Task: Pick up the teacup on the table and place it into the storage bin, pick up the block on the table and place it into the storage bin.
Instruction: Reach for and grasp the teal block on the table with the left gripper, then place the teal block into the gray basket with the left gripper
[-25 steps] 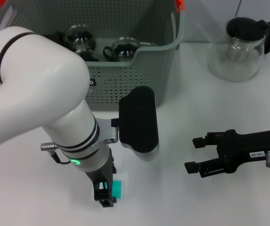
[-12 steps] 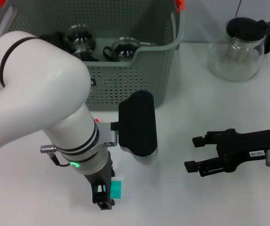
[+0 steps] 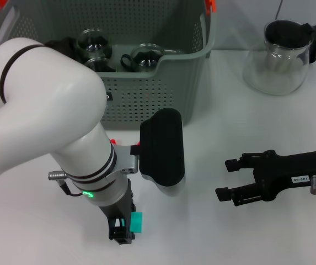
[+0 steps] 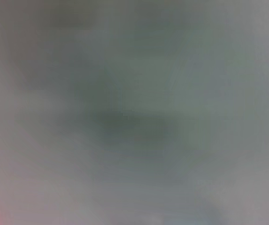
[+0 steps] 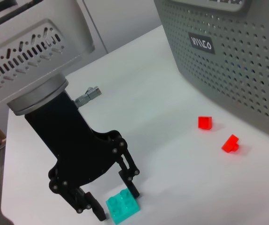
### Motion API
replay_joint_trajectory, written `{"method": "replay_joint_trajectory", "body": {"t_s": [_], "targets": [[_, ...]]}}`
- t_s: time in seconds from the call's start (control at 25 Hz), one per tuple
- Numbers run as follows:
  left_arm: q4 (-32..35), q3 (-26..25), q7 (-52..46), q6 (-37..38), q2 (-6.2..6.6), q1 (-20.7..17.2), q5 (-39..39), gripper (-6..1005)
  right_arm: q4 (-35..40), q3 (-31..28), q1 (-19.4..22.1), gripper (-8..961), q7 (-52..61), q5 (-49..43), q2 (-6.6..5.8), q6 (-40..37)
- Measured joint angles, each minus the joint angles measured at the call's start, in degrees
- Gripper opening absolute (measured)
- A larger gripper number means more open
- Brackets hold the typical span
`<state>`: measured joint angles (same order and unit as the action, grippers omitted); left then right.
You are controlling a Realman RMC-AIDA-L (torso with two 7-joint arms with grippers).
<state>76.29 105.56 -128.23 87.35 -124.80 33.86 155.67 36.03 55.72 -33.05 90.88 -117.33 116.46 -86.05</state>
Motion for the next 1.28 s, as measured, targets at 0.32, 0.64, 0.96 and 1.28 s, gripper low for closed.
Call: {"method": "replay_joint_trajectory", "body": {"t_s": [0.32,0.64,0.96,1.28], "targets": [[-0.1,0.2,0.0,-0.2,0.00,0.0,0.2,541,0.0,0.0,0.1,947,0.0,0.1,0.00,0.1],[-0.2,0.3,0.0,-0.2,0.00,0.1,0.3,461,0.0,0.0,0.1,946,0.0,0.1,0.00,0.1],[0.4,0.1,0.0,0.2,0.00,0.0,0.3,401,0.2,-0.1,0.3,946,0.0,0.1,0.00,0.0],[5.0,-3.5,-0.7,2.9,0.01,-0.8,-1.0,434,0.1,-0.2,0.4,946,0.0,0.2,0.00,0.0]]}}
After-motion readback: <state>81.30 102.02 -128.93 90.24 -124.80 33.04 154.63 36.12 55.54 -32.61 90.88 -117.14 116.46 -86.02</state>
